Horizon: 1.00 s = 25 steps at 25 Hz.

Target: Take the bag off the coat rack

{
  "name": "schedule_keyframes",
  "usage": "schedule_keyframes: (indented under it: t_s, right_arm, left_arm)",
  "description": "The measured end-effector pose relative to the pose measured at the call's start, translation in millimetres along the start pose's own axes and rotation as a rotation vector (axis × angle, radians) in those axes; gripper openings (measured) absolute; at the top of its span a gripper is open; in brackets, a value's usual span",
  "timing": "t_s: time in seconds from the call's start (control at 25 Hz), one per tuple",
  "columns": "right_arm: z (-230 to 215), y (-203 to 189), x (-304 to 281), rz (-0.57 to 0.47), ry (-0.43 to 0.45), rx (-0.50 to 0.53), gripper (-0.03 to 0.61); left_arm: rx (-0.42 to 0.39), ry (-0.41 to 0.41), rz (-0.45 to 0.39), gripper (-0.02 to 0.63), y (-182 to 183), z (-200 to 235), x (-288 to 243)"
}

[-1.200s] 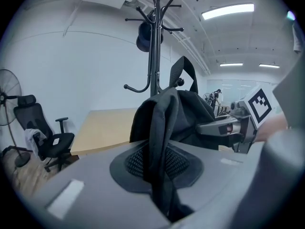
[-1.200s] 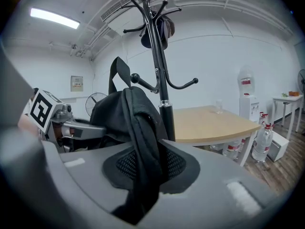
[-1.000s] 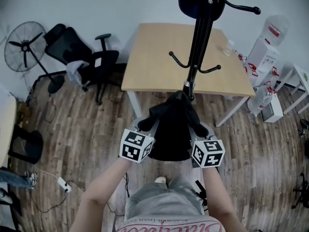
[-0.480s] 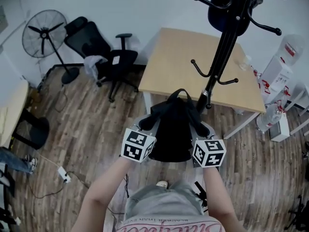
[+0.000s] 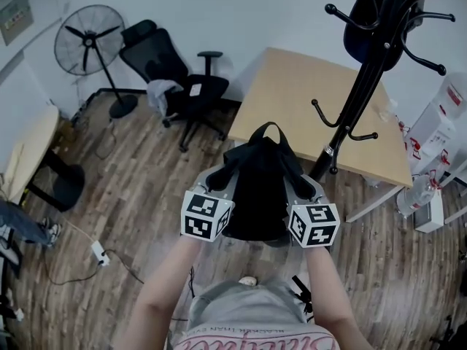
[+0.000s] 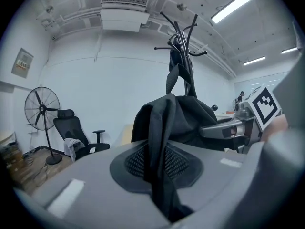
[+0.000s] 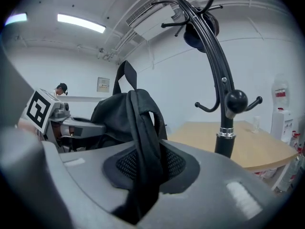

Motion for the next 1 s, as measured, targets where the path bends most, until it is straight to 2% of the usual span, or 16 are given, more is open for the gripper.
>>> schedule_keyframes:
  t_s: [0.2, 0.68, 1.0]
  right_arm:
    - [10.4, 19.8, -8.2, -0.038, 0.02, 0.045, 0.074]
    - [14.5, 75.3, -7.5, -0.162, 0.018, 0.122, 0.072]
    - [17.6, 98.6, -5.2, -0.212, 0.023, 0.154, 0.071]
  left_arm:
    - [0.006, 0.045, -0.062, 0.066, 12.9, 10.9, 10.7]
    - [-0.06, 0.084, -0.22, 0.066, 59.4, 16.5, 23.8]
    - [-0.081, 0.1, -0.282, 0.066, 79.7, 19.5, 30.1]
Point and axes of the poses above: the fingertips, and each gripper's own axes: x backward along the fingers, z to its left, y out of its top, the point moved 10 cm from there along x, backward along the fingers, and after that the axes turned 3 degrees about x, right-handed, at the moved point
